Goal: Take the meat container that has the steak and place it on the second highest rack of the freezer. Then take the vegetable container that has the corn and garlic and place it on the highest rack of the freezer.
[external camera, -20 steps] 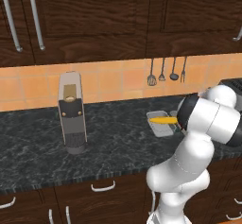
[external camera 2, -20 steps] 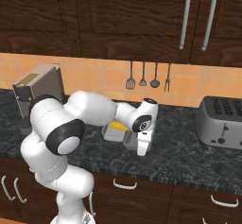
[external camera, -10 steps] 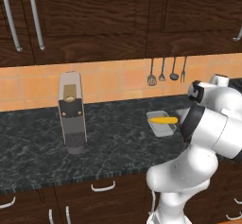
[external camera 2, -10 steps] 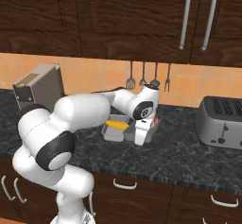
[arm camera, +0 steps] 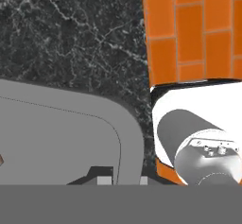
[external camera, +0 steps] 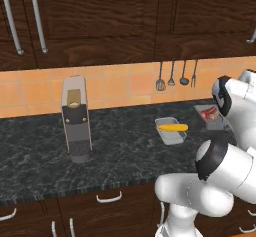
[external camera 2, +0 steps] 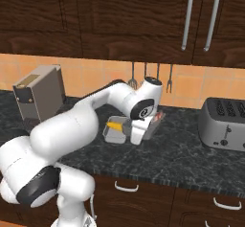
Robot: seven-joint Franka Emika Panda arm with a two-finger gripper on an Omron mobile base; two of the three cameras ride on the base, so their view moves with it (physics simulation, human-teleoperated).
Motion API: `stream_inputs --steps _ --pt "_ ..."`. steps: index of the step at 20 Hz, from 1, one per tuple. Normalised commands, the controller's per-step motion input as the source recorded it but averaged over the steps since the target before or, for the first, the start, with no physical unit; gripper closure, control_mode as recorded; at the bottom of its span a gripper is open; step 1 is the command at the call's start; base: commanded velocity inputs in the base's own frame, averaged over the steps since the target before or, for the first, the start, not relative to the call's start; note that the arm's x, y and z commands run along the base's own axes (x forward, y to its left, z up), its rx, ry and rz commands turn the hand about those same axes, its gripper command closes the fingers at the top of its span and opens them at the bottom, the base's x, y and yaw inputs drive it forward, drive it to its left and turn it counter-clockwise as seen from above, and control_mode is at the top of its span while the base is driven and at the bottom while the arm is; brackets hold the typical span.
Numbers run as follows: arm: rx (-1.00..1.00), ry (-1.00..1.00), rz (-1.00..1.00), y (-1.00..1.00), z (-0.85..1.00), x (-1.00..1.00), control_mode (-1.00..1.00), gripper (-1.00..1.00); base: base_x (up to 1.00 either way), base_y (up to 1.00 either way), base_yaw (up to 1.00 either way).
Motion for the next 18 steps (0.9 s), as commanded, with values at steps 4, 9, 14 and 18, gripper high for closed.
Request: stream_inputs --steps 4,9,14,18 --pt "-0.02 -0.07 -0.01 0.74 0.51 -0.66 -1.0 1.0 0.0 0.0 0.0" --pt "-0.05 -0.01 0.0 0.83 0.5 -0.58 -1.0 1.0 0.0 0.0 0.0" --pt "-0.01 0.0 0.0 0.89 0.58 -0.46 -1.0 1.0 0.0 0.0 0.0" --pt "0.0 -0.01 0.0 0.77 0.51 -0.35 -1.0 1.0 0.0 0.0 0.0"
